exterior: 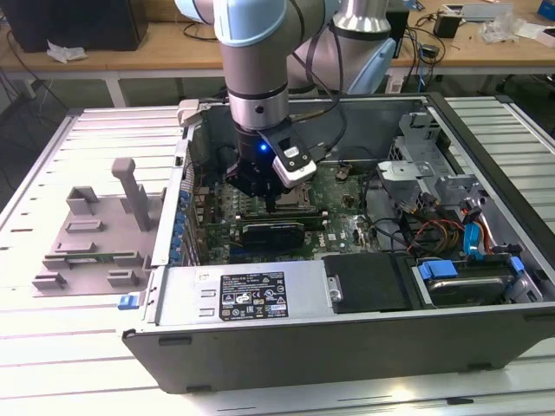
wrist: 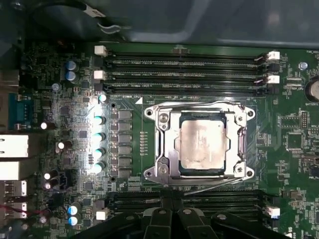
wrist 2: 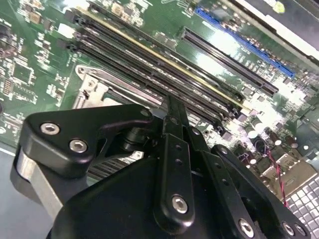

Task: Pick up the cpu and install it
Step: 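Install the second cpu locking lever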

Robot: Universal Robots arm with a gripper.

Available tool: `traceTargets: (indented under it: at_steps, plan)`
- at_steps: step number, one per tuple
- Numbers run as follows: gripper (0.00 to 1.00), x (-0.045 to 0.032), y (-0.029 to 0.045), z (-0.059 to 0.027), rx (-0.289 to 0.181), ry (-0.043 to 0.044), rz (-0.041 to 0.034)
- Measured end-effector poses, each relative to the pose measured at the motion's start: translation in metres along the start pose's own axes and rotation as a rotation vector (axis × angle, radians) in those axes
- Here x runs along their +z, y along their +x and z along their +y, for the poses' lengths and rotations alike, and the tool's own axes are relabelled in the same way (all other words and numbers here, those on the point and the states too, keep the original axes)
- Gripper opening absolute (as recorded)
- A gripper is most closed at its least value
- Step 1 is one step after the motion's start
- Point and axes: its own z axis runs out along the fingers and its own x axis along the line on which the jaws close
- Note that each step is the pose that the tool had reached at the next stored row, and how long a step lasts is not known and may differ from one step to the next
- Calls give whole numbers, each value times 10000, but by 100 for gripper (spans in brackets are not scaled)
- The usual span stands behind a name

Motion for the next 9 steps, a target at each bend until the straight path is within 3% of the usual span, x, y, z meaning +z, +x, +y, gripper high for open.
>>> traceTargets:
  at_steps: [3, 5, 6, 7, 9]
  plan:
    - [11, 2, 3, -43, 17, -222, -11]
    - [11, 3, 6, -81, 39, -582, -37]
    - [11, 9, 26, -155, 63, -922, -64]
    - [11, 16, 50, -192, 70, -1036, -80]
    - [11, 60, 97, -204, 86, -1353, -157]
